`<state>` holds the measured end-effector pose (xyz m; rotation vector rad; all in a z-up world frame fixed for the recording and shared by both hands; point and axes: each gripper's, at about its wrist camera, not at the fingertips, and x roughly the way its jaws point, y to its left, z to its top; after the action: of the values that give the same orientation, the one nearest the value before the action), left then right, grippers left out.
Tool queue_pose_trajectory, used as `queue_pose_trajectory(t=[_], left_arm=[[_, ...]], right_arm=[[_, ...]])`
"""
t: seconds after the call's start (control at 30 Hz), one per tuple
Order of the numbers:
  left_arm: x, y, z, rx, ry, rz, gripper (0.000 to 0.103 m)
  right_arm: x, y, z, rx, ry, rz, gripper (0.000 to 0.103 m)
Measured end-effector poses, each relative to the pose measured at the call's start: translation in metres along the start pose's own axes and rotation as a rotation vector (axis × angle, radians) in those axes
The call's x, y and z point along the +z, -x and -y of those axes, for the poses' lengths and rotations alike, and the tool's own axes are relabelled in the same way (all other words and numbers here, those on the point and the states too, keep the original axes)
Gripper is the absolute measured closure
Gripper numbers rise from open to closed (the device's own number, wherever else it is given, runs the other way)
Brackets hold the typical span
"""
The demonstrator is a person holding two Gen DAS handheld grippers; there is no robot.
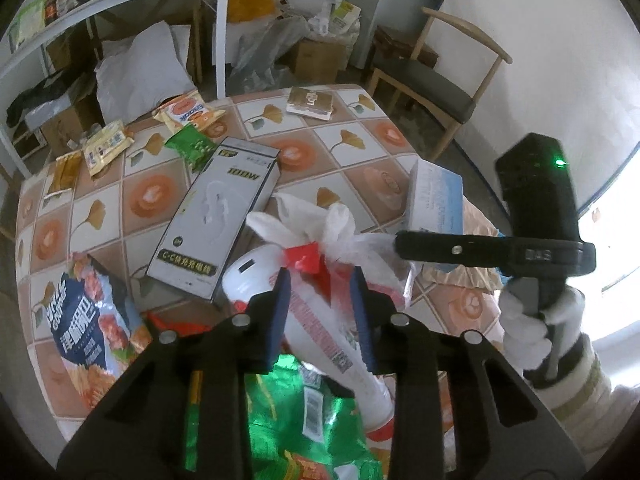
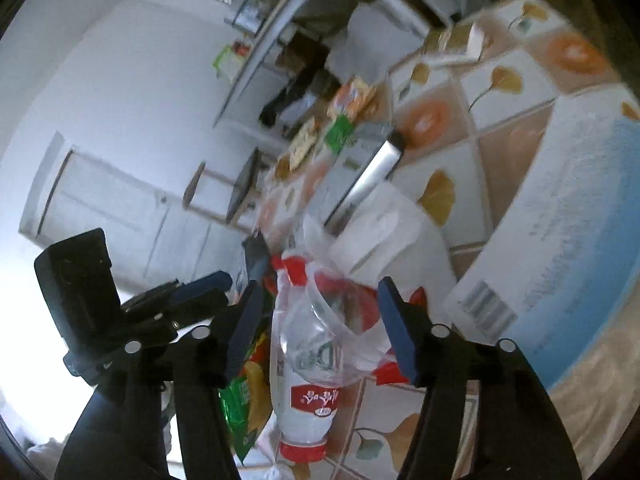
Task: Collect trash
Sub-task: 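Grasp the clear plastic cup with the right gripper while the left gripper grasps the white plastic bag, then carry the cup and white bag over the blue wastebasket with both grippers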
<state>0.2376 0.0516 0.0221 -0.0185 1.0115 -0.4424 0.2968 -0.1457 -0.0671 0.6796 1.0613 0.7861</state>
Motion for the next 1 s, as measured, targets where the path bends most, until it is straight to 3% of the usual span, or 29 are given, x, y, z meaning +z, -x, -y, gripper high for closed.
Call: queue_pose_trajectory(t=[0.2,0.27,0.5,0.7,0.83,0.87,0.9,1.0], left_arm=[[-0.005,-0.001,-0.011,-0.035,0.03,0.003,0.08],[-0.005,-0.001,-0.013,-0.043,0.034,0.005,0.081],[-0.004,-0.002,-0.017,-0.059,0.049,0.014,0.081],[0.002,-0.006,-0.015,-0.077,0.051,0.013,0.081],[0.015,-0.013,-0.006,-0.081,0.02,-0.005,0.08],[0.021,-0.017,0.0,-0.08,0.001,-0.015,0.076],[0.026,-0.021,0.004,-0.079,-0.016,-0.026,0.065],[0.041,-0.038,0.017,-0.069,-0.066,-0.066,0.058]], right_arm=[[-0.003,-0.01,0.006,0.065,-0.003,-0.091,0.075],[-0.005,-0.011,0.007,0.112,-0.02,-0.117,0.093],[-0.014,-0.006,0.004,0.255,-0.065,-0.146,0.095],[-0.029,0.011,-0.002,0.3,-0.06,-0.133,0.095],[-0.045,0.03,-0.01,0.262,-0.017,-0.104,0.095],[-0.05,0.036,-0.011,0.248,-0.007,-0.095,0.095],[-0.054,0.042,-0.014,0.218,0.008,-0.079,0.095],[-0.066,0.06,-0.018,0.149,0.035,-0.04,0.095]])
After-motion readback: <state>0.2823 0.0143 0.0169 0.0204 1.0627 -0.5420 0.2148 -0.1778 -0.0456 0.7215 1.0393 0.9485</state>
